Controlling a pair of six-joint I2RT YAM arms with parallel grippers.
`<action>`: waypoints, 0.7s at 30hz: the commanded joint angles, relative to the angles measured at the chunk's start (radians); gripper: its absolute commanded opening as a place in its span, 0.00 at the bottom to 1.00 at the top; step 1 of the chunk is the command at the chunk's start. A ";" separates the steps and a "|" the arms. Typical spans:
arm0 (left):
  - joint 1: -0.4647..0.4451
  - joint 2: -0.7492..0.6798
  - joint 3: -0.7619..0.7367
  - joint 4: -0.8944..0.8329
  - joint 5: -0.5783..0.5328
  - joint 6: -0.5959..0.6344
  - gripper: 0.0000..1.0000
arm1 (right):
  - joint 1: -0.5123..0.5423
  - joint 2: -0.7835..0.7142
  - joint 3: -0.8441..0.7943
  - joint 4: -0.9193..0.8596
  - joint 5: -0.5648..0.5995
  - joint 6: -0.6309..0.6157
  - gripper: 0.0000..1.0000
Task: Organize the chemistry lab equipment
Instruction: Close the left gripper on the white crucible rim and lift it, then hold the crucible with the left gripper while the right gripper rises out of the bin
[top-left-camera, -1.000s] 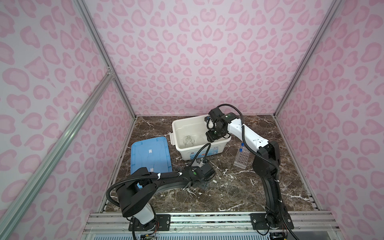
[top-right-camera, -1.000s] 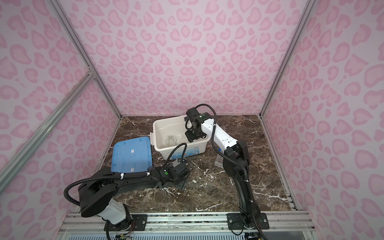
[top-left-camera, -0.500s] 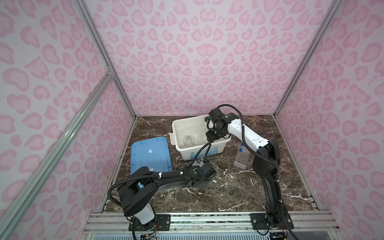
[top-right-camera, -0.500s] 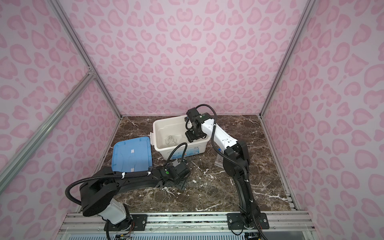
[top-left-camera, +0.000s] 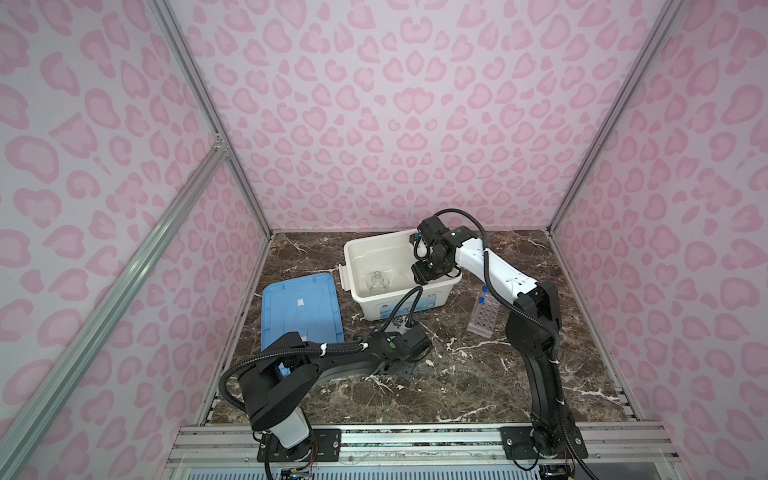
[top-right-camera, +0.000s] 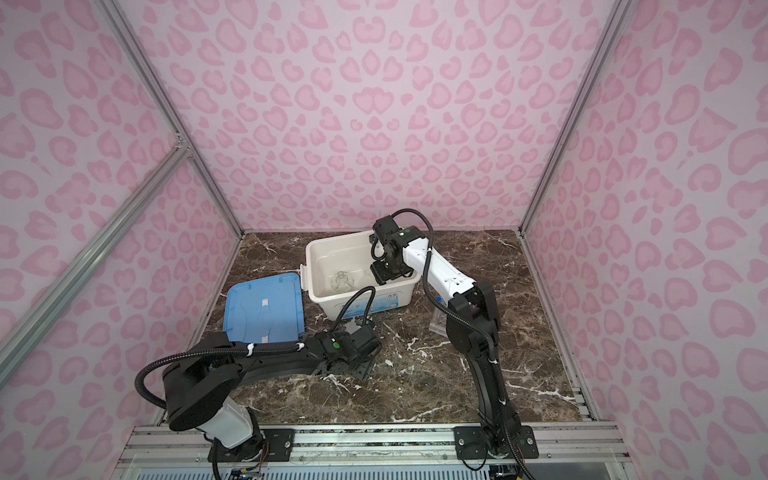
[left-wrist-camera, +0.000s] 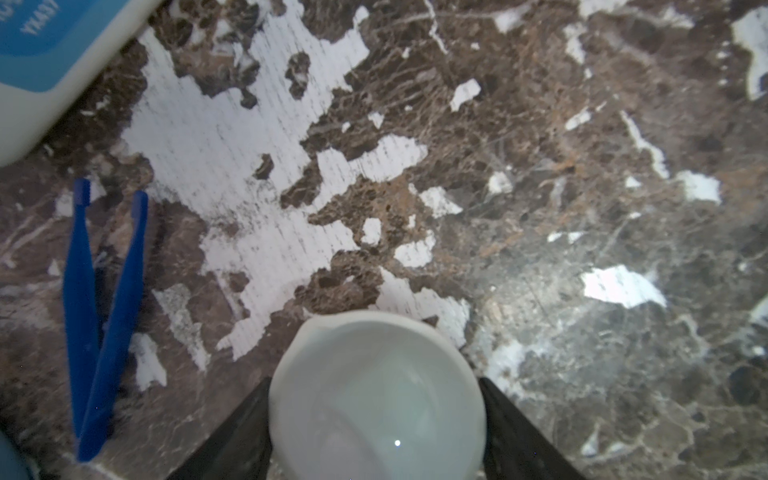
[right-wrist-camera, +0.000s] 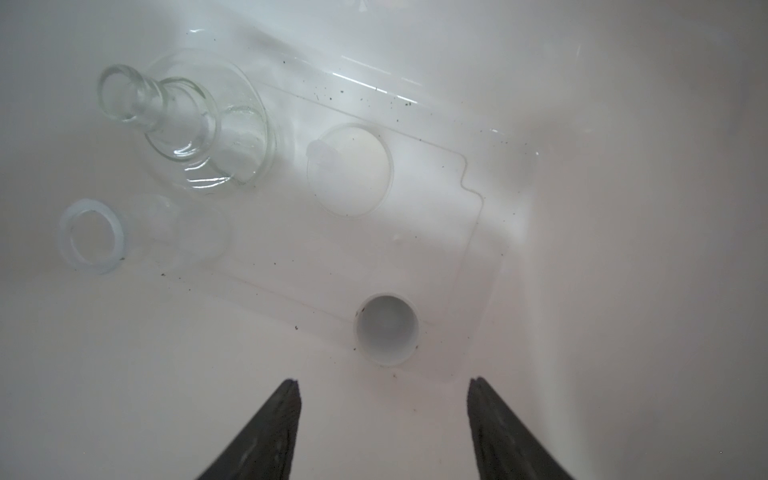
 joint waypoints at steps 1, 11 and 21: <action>-0.001 0.009 0.015 -0.012 0.001 -0.009 0.73 | 0.000 -0.007 -0.005 -0.011 -0.004 0.002 0.66; -0.001 -0.001 0.021 -0.011 -0.005 -0.012 0.67 | -0.001 -0.030 -0.018 0.003 -0.022 0.002 0.66; -0.001 -0.002 0.027 -0.025 -0.015 -0.019 0.75 | -0.006 -0.046 -0.041 0.015 -0.026 0.003 0.66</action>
